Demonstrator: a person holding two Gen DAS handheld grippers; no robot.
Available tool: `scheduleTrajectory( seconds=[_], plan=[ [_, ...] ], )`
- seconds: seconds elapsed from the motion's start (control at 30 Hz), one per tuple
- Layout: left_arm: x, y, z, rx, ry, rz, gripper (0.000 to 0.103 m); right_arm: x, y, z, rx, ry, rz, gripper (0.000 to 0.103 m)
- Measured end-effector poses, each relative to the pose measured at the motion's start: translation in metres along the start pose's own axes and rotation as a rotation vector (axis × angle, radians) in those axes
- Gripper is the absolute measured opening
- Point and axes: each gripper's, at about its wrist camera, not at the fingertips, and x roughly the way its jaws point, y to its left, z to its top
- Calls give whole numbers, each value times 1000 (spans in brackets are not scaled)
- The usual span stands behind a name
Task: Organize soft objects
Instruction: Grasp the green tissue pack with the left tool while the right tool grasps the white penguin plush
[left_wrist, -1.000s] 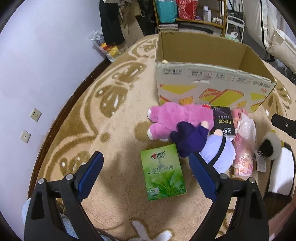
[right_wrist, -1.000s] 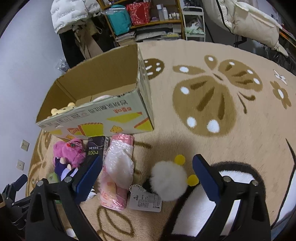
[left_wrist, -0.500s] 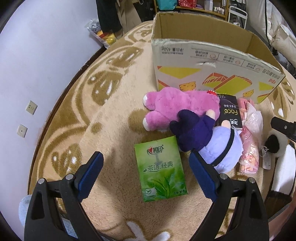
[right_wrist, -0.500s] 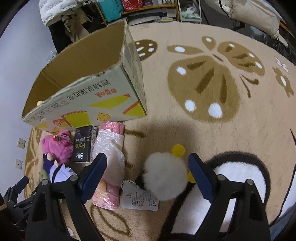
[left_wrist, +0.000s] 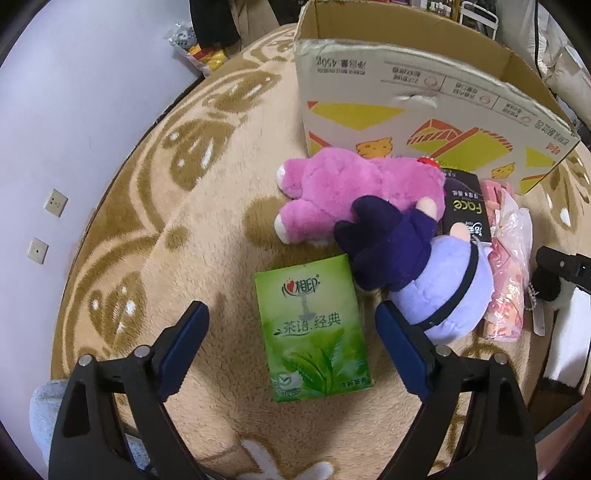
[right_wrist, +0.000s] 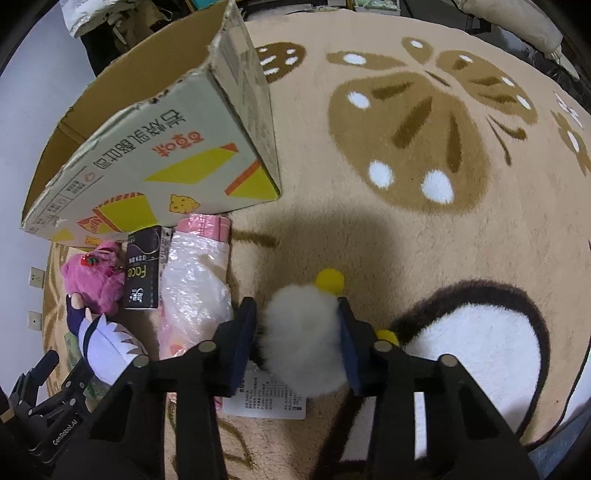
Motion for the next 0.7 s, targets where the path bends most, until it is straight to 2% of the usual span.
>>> scheduleTrajectory(
  seconds=[0.33, 0.5, 0.57, 0.7],
  plan=[
    [16, -2, 1, -16, 49, -18, 85, 9, 1, 0, -13, 1, -19, 35],
    [21, -4, 1, -23, 68, -47, 73, 10, 3, -1, -12, -5, -17, 33],
    [22, -2, 1, -33, 69, -73, 63, 6, -2, -1, -15, -8, -16, 33],
    [22, -3, -1, -32, 67, -87, 55, 2, -1, 0, -26, -13, -22, 32]
  ],
)
